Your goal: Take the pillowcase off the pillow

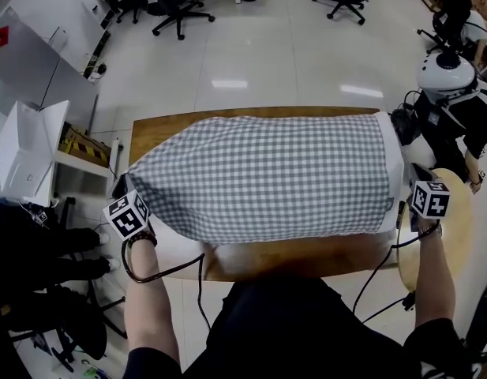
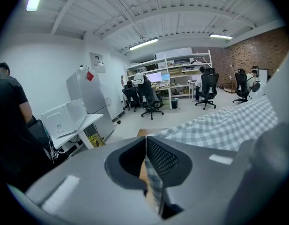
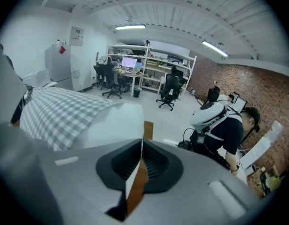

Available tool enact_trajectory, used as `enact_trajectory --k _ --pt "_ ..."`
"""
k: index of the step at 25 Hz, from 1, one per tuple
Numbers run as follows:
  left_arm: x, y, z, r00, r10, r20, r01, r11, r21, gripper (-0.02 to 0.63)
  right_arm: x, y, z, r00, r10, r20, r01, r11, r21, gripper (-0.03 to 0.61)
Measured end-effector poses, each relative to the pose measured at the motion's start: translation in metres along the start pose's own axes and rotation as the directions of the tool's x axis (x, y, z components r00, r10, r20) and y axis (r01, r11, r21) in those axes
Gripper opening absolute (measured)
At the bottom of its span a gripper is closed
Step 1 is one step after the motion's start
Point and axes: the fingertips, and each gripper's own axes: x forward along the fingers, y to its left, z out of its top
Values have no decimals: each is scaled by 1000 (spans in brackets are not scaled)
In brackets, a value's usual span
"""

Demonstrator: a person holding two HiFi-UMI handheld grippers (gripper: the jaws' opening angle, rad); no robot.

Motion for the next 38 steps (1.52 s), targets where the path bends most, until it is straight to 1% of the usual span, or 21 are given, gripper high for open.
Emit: enact_trajectory --k 2,6,7,10,14,20,25,31,35,38 --pt "0 -3 -5 1000 -7 -1 7 1000 4 28 -2 -2 1 1000 -20 12 20 1000 -10 9" --pt "-2 -6 -13 1000 -21 4 21 1000 1 77 -7 4 -4 1000 -24 18 24 1000 -4 9" --pt "-2 -7 -14 1000 -27 6 27 1000 3 81 -7 7 -7 1000 -25 19 25 1000 -1 9" --pt "-3 -11 -16 999 -50 12 50 999 14 82 -10 19 -12 1000 -20 19 20 1000 7 9" --pt "-6 -25 -16 995 -100 25 98 994 48 84 -18 34 -15 999 -16 29 16 1000 7 9" --pt "-16 -44 -22 982 -182 45 177 979 104 84 -39 64 -25 998 -19 61 20 1000 -9 14" --pt "-36 -58 -21 973 -223 58 213 968 133 84 -64 80 -27 996 -11 91 13 1000 -21 15" --pt "-77 -73 -30 965 -244 93 230 963 139 84 -84 94 -47 991 21 133 -18 999 -27 18" --pt "-108 -88 -34 963 -246 110 233 966 115 84 -99 102 -50 985 71 159 -64 997 -49 21" --pt "-129 -103 -48 962 -248 114 239 967 87 86 -107 111 -59 976 113 184 -105 993 -57 23"
